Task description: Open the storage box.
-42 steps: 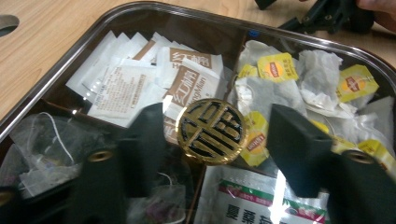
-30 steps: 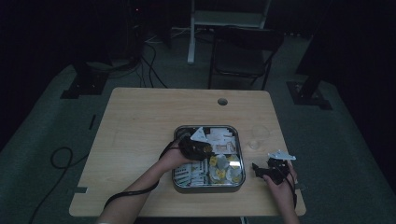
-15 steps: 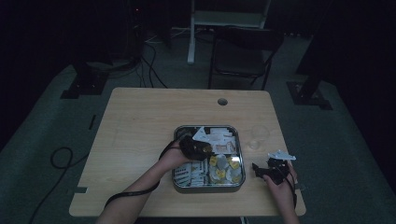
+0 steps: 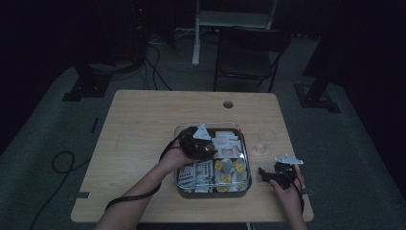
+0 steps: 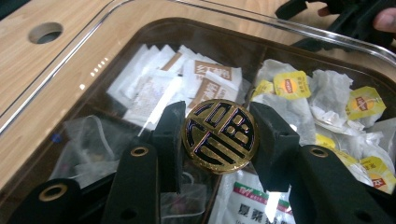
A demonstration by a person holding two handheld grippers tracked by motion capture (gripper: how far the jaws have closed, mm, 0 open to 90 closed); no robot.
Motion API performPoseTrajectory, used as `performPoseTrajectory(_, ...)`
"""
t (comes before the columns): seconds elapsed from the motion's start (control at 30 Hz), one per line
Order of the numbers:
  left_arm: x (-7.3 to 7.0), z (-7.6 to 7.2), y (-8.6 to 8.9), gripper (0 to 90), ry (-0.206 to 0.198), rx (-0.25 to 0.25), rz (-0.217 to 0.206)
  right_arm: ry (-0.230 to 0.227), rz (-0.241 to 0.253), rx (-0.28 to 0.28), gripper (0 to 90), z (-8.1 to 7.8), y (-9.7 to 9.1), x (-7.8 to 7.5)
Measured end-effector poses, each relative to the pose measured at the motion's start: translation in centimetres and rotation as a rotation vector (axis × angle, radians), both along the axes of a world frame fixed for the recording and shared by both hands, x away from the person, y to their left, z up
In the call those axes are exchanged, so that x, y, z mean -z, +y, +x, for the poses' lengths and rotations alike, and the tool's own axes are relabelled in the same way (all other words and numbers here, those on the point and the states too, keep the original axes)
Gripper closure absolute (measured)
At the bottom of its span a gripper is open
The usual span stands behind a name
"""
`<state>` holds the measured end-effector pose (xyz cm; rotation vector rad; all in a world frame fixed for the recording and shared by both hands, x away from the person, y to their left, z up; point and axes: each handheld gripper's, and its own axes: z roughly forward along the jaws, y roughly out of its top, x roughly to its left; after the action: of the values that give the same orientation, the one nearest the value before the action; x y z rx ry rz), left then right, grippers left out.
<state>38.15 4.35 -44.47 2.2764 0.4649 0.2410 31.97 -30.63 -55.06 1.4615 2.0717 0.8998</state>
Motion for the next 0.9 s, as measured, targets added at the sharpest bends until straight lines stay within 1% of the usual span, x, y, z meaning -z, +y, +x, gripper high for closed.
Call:
performPoseTrajectory(0.1, -0.3, 0.1, 0.6, 59.6, -0.009, -0.024, -0.004, 0.0, 0.0, 0.0, 12.3, 0.0, 0.0, 0.0)
performPoseTrajectory(0.2, -0.5, 0.3, 1.3, 59.5, -0.008, -0.048, -0.012, 0.001, 0.0, 0.0, 12.3, 0.0, 0.0, 0.0)
performPoseTrajectory(0.27, -0.6, 0.3, 1.5, 59.6, -0.009, -0.049, -0.014, 0.0, 0.0, 0.0, 12.3, 0.0, 0.0, 0.0)
performPoseTrajectory(0.43, -1.3, 0.6, 2.8, 59.5, -0.021, -0.081, -0.015, 0.002, 0.001, 0.001, 12.3, 0.0, 0.0, 0.0)
performPoseTrajectory(0.5, -1.3, 0.6, 2.8, 59.5, -0.021, -0.081, -0.015, 0.002, 0.0, 0.001, 12.3, 0.0, 0.0, 0.0)
performPoseTrajectory(0.53, -1.7, 0.7, 3.6, 59.6, -0.029, -0.101, -0.021, 0.002, 0.001, 0.001, 12.3, 0.0, 0.0, 0.0)
performPoseTrajectory(0.7, -2.2, 0.8, 4.8, 59.5, -0.036, -0.133, -0.029, 0.001, 0.0, 0.001, 12.3, 0.0, 0.0, 0.0)
performPoseTrajectory(0.77, -2.4, 0.8, 5.3, 59.5, -0.039, -0.153, -0.026, 0.001, 0.0, 0.001, 12.3, 0.0, 0.0, 0.0)
performPoseTrajectory(0.83, -2.5, 0.9, 5.8, 59.5, -0.042, -0.172, -0.035, 0.001, 0.0, 0.001, 12.3, 0.0, 0.0, 0.0)
performPoseTrajectory(0.9, -2.7, 0.9, 6.3, 59.5, -0.048, -0.184, -0.036, 0.001, 0.0, 0.001, 12.3, 0.0, 0.0, 0.0)
